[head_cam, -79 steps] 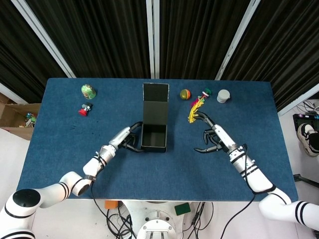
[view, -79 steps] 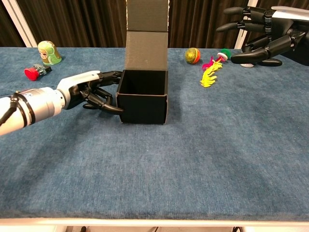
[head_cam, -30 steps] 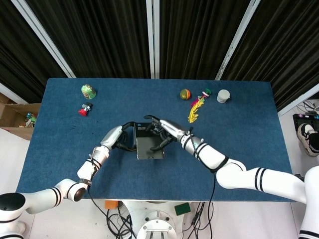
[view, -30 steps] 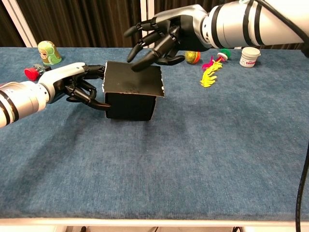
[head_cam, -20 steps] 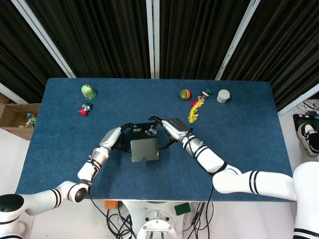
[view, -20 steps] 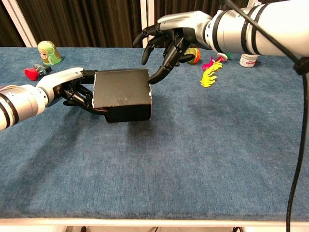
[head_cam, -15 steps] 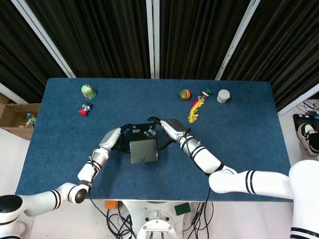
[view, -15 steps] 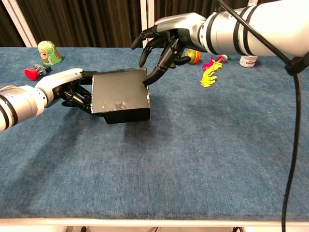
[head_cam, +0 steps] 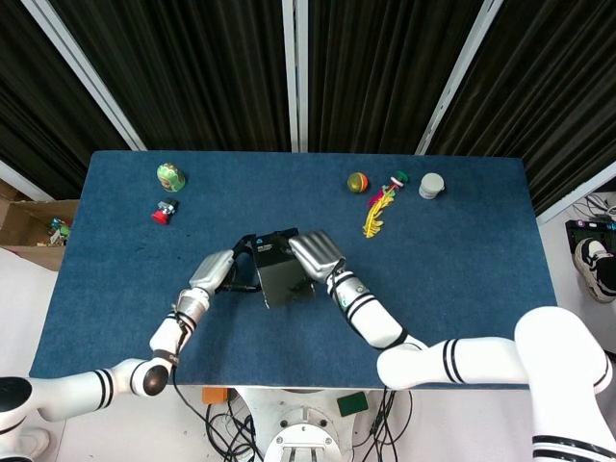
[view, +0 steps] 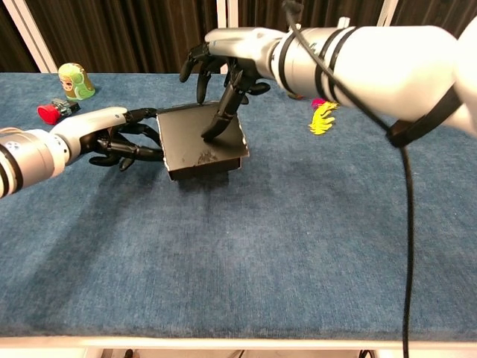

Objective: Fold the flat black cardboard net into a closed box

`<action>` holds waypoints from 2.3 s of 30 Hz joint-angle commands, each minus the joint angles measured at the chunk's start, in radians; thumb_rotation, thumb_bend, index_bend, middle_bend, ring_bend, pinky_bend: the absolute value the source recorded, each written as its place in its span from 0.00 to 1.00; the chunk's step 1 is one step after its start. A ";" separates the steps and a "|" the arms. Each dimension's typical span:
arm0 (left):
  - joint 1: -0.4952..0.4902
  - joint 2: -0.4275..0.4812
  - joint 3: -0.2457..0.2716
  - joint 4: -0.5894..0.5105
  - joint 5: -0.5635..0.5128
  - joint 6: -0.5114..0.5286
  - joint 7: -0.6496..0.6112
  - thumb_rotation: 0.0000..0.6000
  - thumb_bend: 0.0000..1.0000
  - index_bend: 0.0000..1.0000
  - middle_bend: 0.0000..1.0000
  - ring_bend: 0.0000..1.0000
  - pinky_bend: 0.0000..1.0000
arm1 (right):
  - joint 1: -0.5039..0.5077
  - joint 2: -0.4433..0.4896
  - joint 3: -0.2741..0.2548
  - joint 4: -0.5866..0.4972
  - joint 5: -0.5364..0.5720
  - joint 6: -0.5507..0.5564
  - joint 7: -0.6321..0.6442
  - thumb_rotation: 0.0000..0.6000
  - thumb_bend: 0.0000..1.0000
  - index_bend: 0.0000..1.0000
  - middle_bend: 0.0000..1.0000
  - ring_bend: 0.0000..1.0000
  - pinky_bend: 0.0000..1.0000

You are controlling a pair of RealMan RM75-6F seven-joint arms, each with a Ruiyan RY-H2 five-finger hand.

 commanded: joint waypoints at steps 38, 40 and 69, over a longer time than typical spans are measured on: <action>0.068 0.400 0.128 -0.330 0.044 0.194 0.456 0.73 0.00 0.03 0.12 0.69 0.97 | -0.217 -0.390 -0.149 0.566 -0.656 0.256 -0.001 1.00 0.14 0.68 0.47 0.77 1.00; 0.071 0.399 0.127 -0.326 0.053 0.193 0.447 0.72 0.00 0.03 0.12 0.69 0.97 | -0.223 -0.408 -0.154 0.616 -0.698 0.271 0.017 1.00 0.15 0.71 0.50 0.77 1.00; 0.231 0.430 0.169 -0.176 0.212 0.427 0.453 1.00 0.00 0.07 0.13 0.28 0.50 | -0.532 0.088 -0.102 0.171 -0.740 0.452 0.038 1.00 0.21 0.22 0.33 0.49 0.74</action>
